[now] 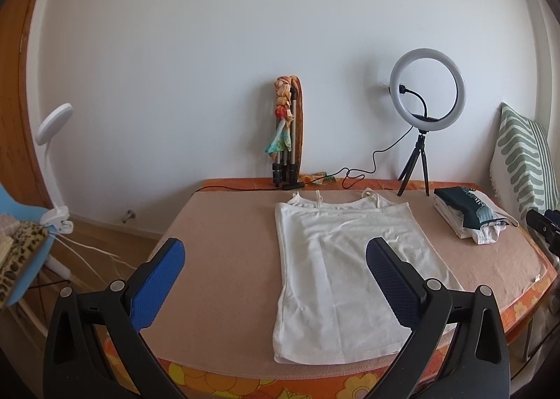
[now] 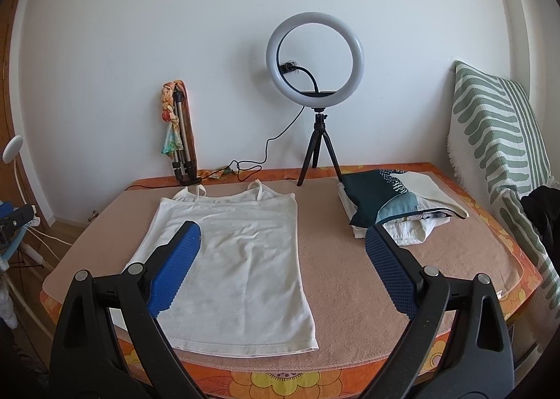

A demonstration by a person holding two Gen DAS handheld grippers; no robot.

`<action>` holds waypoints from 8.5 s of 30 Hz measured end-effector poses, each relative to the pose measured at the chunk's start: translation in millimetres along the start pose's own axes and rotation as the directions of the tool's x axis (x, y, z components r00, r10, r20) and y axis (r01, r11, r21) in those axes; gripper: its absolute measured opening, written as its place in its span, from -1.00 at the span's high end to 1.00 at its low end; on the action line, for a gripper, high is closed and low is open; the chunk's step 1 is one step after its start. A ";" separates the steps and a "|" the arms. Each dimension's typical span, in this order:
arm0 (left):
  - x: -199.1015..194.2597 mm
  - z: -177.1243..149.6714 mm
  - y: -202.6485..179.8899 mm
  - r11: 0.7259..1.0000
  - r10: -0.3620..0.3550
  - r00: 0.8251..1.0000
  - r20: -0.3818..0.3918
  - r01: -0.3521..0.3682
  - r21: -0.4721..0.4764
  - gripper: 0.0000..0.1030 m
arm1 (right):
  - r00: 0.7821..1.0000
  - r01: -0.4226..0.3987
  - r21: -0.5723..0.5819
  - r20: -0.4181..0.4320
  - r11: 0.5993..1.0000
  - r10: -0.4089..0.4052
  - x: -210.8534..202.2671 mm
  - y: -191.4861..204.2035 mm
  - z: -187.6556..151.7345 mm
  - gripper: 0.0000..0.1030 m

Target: Fold small clothes

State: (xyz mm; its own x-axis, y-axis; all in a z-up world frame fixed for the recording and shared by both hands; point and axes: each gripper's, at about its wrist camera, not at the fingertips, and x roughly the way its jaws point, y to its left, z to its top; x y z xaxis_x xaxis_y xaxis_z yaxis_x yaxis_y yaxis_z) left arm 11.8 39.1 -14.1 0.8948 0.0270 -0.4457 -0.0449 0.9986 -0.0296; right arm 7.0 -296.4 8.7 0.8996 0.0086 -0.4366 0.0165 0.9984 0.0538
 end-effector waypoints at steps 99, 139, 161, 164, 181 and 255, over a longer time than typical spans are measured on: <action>78.6 -98.1 -183.8 0.810 -0.498 0.766 -0.407 0.578 0.097 0.77 | 0.854 -0.199 0.011 -0.489 0.980 0.179 317.6 -23.0 90.1 0.01; 94.0 -121.2 -219.1 0.868 -0.496 0.823 -0.278 0.478 -0.134 0.98 | 0.764 -0.193 0.039 -0.621 0.980 0.175 452.3 -25.3 39.1 0.91; 93.7 -133.8 -121.6 0.906 -0.405 0.871 -0.279 0.342 -0.249 0.98 | 0.729 -0.267 -0.200 -0.682 0.943 0.062 477.7 174.5 24.0 0.91; 92.0 -127.4 -113.4 0.911 -0.397 0.861 -0.319 0.326 -0.253 0.92 | 0.732 -0.285 -0.183 -0.675 0.941 0.091 460.5 176.3 33.3 0.53; 108.4 -102.4 -35.9 0.887 -0.461 0.767 -0.446 0.383 -0.258 0.19 | 0.776 -0.270 0.013 -0.589 0.963 0.226 151.1 39.0 -48.4 0.12; 146.5 -127.3 -52.5 0.881 -0.474 0.675 -0.565 0.350 -0.319 0.99 | 0.654 -0.296 0.250 -0.650 0.922 0.387 160.9 29.4 -138.1 0.59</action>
State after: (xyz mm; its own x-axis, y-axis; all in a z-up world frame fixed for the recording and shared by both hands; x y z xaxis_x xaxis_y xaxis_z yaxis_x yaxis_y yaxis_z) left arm 88.7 -15.3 -191.7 0.3743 -0.4810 -0.7928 0.1319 0.8739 -0.4679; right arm 91.9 -258.0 -184.0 0.3108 0.4280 -0.8487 -0.1423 0.9038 0.4036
